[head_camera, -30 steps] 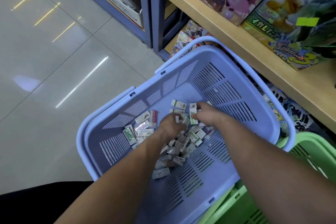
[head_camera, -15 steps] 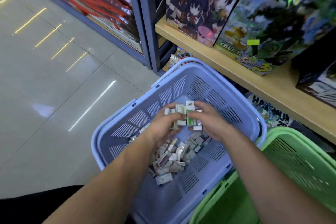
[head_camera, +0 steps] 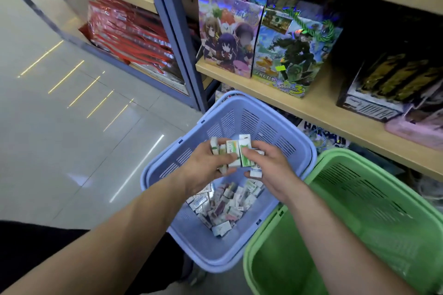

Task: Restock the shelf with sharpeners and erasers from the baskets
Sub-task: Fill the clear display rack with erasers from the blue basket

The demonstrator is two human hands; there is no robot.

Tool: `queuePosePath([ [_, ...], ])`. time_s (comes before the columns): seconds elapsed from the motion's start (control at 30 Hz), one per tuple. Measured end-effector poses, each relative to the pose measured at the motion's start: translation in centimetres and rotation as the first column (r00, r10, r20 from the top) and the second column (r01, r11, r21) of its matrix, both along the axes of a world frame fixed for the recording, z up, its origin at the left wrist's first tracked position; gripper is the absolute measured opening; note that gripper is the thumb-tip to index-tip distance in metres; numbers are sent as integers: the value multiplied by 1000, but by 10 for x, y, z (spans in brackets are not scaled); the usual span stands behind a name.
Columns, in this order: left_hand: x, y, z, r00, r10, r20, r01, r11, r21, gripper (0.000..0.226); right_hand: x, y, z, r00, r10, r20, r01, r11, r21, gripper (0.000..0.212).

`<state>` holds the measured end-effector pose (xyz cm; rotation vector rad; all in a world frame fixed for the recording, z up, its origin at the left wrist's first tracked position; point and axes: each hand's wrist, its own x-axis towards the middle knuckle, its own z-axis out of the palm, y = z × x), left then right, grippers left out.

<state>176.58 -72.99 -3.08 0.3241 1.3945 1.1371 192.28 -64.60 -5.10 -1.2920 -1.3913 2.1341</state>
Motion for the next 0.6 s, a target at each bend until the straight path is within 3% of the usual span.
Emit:
queuePosePath([
  [0.13, 7, -5, 3, 997, 45, -62, -44, 999, 4, 24, 3, -3, 5, 999, 38, 6, -38, 998, 43, 10],
  [0.37, 22, -6, 0, 987, -55, -148, 57, 998, 13, 13, 12, -3, 3, 997, 21, 71, -20, 1000, -18, 21],
  [0.6, 22, -2, -3, 995, -70, -78, 64, 995, -81, 19, 14, 2, -5, 992, -68, 111, 79, 992, -101, 22],
])
